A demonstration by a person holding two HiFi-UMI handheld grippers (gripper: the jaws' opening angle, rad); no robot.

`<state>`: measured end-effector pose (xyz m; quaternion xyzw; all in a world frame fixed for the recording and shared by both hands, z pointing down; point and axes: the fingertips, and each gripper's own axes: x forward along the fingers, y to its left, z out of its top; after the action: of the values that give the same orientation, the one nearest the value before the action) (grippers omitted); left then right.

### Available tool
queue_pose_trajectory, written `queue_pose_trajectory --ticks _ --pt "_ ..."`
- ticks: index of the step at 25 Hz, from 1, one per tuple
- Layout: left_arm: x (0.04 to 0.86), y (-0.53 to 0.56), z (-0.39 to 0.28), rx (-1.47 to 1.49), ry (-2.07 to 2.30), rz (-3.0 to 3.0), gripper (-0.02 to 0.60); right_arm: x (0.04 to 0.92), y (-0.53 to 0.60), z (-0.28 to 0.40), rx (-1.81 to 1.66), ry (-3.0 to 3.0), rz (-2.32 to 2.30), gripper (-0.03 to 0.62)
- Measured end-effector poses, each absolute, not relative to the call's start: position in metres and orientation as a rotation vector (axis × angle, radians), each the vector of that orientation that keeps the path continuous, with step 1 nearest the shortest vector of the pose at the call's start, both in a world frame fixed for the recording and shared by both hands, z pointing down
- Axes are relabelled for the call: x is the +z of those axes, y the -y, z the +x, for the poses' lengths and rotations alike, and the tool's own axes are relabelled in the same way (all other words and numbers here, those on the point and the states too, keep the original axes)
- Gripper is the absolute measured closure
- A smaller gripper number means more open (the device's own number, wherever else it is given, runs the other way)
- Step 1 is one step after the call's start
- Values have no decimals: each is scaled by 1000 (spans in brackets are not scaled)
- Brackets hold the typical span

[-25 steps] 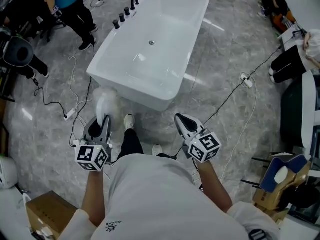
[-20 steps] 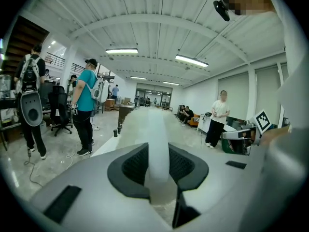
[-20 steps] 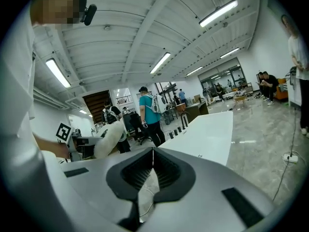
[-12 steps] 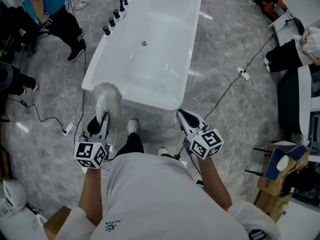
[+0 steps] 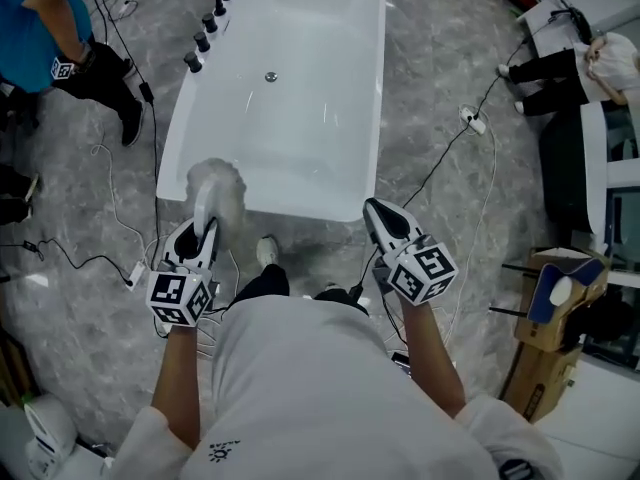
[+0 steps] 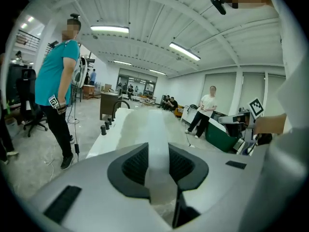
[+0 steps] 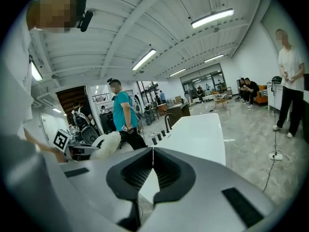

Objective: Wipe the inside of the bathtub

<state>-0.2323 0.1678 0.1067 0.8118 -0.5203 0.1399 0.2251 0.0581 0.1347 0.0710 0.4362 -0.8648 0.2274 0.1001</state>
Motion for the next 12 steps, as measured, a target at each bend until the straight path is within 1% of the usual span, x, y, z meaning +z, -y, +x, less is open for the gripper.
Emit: queue_pose_trajectory --ticks 6,12 --pt "128 -140 -255 409 1323 2265 483 73 -112 31 681 2499 1343 574" --pt "139 -118 -264 427 1286 2269 483 82 -109 24 711 2440 1363 574"
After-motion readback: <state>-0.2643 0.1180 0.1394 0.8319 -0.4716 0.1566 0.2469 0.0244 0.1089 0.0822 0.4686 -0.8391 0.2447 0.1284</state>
